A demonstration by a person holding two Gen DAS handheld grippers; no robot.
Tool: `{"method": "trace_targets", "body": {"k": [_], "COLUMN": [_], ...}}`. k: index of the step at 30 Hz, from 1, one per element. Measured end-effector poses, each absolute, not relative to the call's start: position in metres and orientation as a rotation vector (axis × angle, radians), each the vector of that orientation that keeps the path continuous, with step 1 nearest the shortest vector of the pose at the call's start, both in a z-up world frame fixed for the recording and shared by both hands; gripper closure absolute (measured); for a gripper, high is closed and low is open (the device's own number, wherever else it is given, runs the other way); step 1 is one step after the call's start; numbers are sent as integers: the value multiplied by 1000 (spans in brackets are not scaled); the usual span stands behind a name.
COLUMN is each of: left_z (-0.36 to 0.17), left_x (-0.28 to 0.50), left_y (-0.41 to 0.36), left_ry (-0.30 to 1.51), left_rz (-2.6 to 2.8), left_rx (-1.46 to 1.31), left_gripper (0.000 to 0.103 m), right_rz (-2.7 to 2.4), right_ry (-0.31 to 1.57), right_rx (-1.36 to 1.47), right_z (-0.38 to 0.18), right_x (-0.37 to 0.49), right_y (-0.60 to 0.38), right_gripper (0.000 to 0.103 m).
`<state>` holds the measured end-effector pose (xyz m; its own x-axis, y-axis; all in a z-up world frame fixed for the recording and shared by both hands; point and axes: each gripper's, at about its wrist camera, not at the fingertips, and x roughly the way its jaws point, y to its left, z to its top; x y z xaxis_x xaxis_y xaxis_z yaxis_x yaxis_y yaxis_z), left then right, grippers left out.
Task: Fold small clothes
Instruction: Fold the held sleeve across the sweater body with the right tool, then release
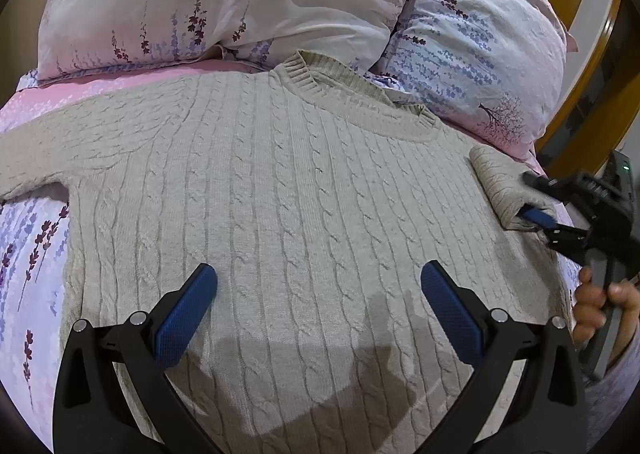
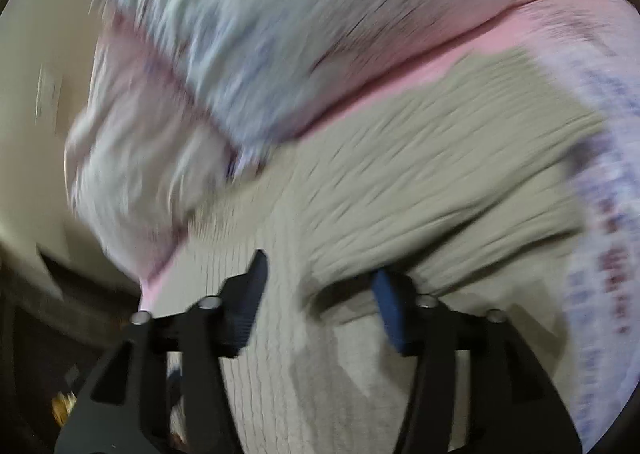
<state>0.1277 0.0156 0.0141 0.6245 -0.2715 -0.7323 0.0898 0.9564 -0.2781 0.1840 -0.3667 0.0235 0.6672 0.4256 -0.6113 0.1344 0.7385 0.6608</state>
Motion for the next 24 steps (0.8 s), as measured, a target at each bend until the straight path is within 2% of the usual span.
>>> {"method": "trace_targets", "body": {"k": [4,7,8,9,12,17,22,23,24], "left_z": [14,17,18,20,33,58,56,54,51], "left_x": [127,127,127,128,131,144,177,183,188], "left_y": [16,19,20,21,30,46,46,47,46], "left_ry": [874,881,889,897,909,817,849,853,856], "left_rz": [-210,-208,-210,-213,-248,-378,-532,-539,-542], "left_rx": [-226,-242,-248,-252,-281,-396,-594,-629,-661], "left_gripper": [1,1,1,1,1,1,1,1,2], "right_rz": [62,-38,-51,-54,-35,138,348,394,437], "right_ry": [779,734,724,718,692,661,732,770,809], "right_rx": [807,830,823,809,725,589,525,506,490], "right_z": [22,19,19,20,33,56,43,36,29], "right_x": [178,176,175,176,181,192,206,208,212], "right_y": [-406,-428,-435,-435,-416,-353,-279,-262,-247], "right_gripper": [51,71,88,93,95,95,95,94,89]}}
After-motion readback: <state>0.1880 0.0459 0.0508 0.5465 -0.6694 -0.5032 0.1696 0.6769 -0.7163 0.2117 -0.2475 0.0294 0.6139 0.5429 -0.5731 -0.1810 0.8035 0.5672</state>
